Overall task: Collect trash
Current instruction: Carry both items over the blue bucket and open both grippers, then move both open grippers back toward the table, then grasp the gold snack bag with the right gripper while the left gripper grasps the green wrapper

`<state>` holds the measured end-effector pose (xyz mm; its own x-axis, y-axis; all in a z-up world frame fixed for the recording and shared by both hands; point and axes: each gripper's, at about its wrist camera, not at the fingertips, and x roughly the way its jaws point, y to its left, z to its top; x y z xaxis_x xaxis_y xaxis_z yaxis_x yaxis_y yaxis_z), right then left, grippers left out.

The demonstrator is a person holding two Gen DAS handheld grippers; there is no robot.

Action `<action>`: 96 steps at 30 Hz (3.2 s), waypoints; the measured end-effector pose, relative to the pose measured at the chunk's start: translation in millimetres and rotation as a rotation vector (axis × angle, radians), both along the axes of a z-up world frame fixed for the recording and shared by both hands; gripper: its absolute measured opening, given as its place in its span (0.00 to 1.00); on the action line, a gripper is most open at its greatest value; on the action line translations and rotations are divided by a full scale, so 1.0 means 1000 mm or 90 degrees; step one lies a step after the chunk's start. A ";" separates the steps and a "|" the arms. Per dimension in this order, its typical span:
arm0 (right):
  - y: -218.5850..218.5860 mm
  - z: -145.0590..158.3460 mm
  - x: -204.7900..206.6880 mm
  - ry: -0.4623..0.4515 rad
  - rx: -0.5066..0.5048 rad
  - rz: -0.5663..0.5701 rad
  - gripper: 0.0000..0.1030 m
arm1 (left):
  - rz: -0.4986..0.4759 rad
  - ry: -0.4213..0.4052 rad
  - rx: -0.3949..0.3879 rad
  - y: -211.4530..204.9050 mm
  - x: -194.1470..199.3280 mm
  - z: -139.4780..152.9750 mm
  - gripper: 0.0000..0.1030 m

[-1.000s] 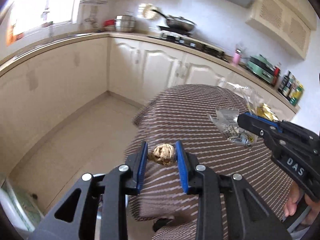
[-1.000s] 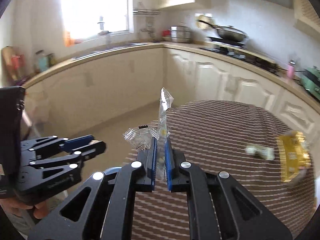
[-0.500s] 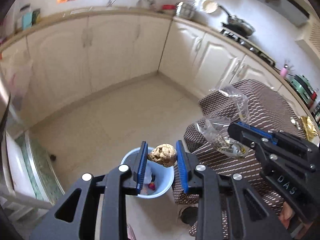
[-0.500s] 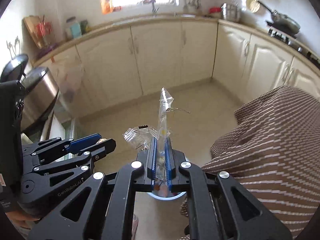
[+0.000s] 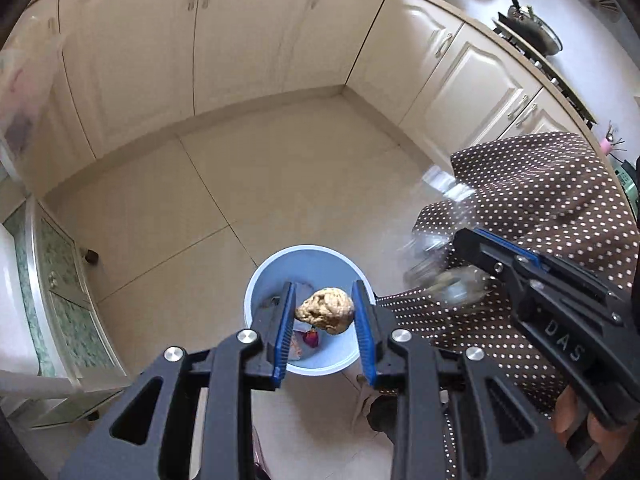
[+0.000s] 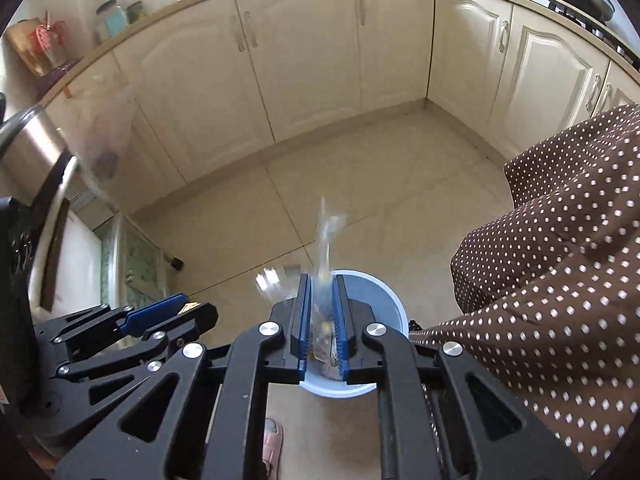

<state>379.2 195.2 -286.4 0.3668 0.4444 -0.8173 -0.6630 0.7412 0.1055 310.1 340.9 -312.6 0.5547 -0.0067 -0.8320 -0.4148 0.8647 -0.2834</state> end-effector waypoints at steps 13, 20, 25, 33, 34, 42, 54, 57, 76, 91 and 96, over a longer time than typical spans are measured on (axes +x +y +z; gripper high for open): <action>-0.012 -0.018 0.012 -0.034 -0.047 -0.035 0.37 | -0.027 0.012 -0.011 -0.009 0.035 -0.018 0.27; -0.024 -0.003 0.014 -0.082 -0.053 -0.055 0.46 | -0.042 0.006 -0.007 -0.018 0.042 -0.009 0.27; -0.035 0.017 0.012 -0.114 -0.028 -0.072 0.48 | -0.052 -0.003 -0.003 -0.025 0.048 0.001 0.27; -0.052 0.046 0.006 -0.146 0.002 -0.088 0.49 | -0.061 -0.031 0.018 -0.037 0.046 0.034 0.32; -0.053 0.049 0.005 -0.149 0.006 -0.089 0.49 | -0.059 -0.037 0.024 -0.039 0.043 0.040 0.35; -0.075 0.091 -0.018 -0.175 0.044 -0.096 0.50 | -0.055 -0.076 0.061 -0.051 0.021 0.086 0.47; -0.137 0.184 -0.066 -0.247 0.133 -0.117 0.53 | -0.065 -0.186 0.135 -0.109 -0.025 0.193 0.53; -0.165 0.200 -0.072 -0.266 0.145 -0.136 0.54 | -0.076 -0.204 0.162 -0.131 -0.029 0.214 0.53; -0.402 0.203 -0.055 -0.288 0.130 -0.369 0.62 | -0.310 -0.213 0.165 -0.349 0.019 0.232 0.57; -0.527 0.157 0.026 -0.189 0.098 -0.571 0.78 | -0.441 -0.158 0.151 -0.453 0.113 0.197 0.57; -0.536 0.145 0.055 -0.138 0.104 -0.579 0.78 | -0.475 -0.147 0.157 -0.475 0.150 0.189 0.57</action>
